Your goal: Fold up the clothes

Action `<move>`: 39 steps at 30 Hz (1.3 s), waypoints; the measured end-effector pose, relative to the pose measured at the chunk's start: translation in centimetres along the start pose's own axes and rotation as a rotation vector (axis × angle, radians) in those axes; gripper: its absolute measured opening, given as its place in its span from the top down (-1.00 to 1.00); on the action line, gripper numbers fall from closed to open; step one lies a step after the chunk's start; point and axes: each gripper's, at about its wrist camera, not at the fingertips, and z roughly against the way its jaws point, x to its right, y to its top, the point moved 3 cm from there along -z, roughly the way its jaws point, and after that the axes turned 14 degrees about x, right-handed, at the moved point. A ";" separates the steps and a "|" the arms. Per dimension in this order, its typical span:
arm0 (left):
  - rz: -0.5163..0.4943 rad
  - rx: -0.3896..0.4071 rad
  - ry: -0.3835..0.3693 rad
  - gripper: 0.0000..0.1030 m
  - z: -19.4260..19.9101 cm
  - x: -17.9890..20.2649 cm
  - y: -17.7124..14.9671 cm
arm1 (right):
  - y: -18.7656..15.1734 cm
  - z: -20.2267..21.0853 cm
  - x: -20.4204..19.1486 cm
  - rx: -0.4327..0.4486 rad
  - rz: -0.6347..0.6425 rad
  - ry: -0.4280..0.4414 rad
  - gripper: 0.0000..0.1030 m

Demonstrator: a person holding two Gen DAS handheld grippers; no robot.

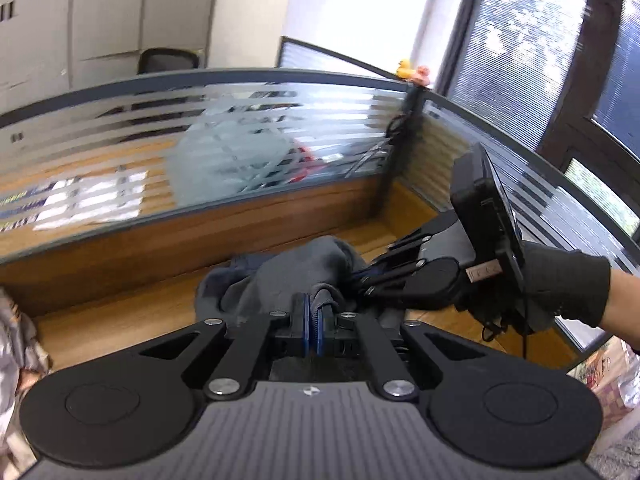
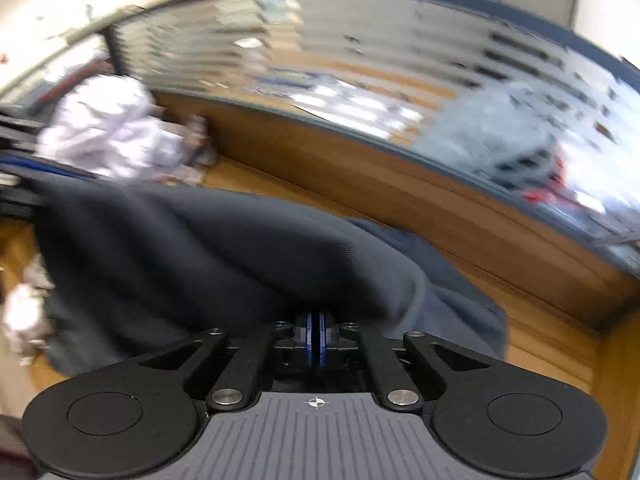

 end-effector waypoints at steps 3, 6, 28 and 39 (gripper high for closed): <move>0.047 -0.013 0.039 0.96 0.4 -1.7 -0.6 | -1.1 -1.0 2.3 -0.015 -0.041 -0.063 0.99; 0.093 -0.034 0.064 0.98 0.3 -3.3 -1.2 | -2.2 -0.7 3.5 -0.037 -0.064 -0.073 0.99; -0.064 -0.064 -0.020 0.59 -1.4 -3.5 0.0 | -2.1 -1.5 -4.1 -0.080 -0.032 0.188 0.90; -0.113 -0.274 -0.076 0.59 -7.7 -4.3 -9.8 | -7.4 -1.9 -5.8 -0.192 0.029 0.148 0.90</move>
